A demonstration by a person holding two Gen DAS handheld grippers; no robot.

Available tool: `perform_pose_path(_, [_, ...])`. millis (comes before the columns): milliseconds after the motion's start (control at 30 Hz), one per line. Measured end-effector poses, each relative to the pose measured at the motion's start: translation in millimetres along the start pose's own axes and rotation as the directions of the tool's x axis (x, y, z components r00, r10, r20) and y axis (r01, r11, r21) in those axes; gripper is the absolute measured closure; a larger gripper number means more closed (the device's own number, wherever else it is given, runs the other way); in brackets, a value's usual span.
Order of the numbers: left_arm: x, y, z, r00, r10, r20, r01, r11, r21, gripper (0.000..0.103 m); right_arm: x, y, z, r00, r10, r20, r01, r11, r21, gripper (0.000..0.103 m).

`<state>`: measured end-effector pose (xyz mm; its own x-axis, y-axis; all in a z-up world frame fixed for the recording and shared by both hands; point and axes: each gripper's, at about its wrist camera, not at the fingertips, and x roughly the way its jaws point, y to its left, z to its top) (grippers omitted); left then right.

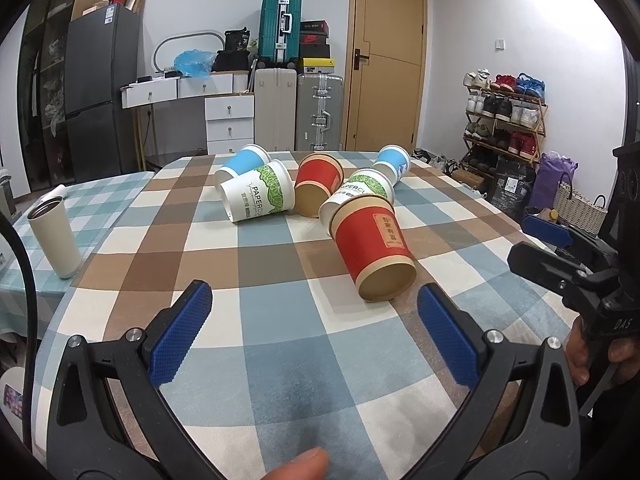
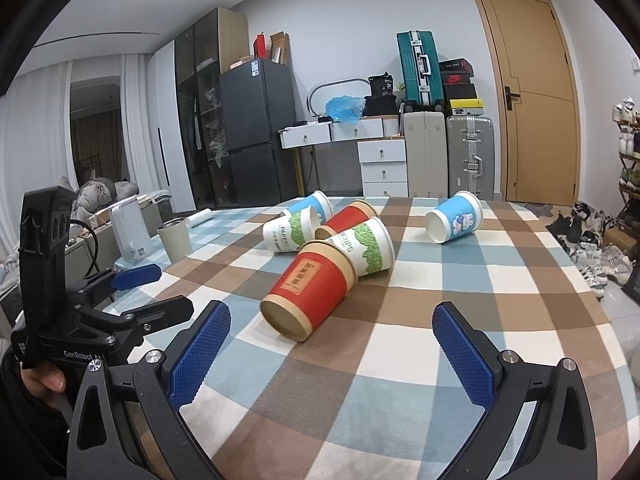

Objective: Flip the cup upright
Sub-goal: 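Move the left gripper to the red cup and close around its body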

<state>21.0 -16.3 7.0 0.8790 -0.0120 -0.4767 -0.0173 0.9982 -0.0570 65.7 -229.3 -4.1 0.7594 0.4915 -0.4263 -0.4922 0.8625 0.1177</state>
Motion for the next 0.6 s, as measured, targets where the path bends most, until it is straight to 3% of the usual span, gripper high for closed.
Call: perform_pose_path(600, [66.5,-36.0,28.7,0.993,-0.017,-0.119,0.022,0.999,0.037,0.0,0.4,-30.0,1.8,0.998,-0.065,-0.004,0.066,0.993,0.093,0.0])
